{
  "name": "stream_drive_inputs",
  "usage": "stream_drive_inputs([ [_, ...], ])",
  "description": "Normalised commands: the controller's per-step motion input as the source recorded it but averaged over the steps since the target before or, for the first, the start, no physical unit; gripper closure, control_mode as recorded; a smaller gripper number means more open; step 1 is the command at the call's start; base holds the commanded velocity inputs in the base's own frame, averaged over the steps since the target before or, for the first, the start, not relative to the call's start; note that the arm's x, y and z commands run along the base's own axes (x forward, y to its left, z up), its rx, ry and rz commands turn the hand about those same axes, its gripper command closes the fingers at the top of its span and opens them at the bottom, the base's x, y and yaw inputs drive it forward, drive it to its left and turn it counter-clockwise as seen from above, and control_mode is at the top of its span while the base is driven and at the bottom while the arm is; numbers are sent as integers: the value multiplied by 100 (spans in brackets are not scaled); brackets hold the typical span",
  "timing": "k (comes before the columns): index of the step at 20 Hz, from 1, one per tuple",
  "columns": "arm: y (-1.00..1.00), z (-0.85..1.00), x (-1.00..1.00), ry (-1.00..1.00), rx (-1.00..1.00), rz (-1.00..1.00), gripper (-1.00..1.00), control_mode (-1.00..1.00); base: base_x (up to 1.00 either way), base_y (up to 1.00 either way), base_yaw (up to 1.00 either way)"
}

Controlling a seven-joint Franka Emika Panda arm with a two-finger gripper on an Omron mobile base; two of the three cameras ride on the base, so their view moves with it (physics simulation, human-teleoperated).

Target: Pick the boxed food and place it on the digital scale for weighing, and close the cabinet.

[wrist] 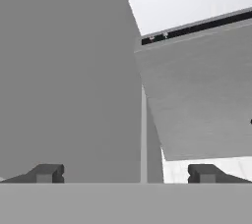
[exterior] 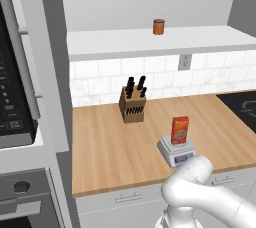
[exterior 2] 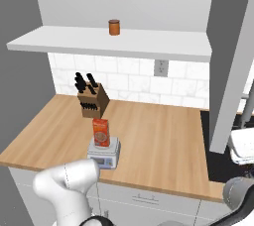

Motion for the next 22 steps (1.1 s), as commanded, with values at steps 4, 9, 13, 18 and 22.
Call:
stream_drive_inputs([
  [4,71,70,-3,-6,-40,0,-100,-100,0,0,0],
  [9,100,23,13,1,-54,-5,-100,-100,0,0,0],
  [13,100,32,34,-4,-43,-19,-100,-100,0,0,0],
  [18,100,17,51,-13,-22,-23,-100,-100,0,0,0],
  [22,100,-7,92,-6,-13,-12,-100,-100,0,0,0],
])
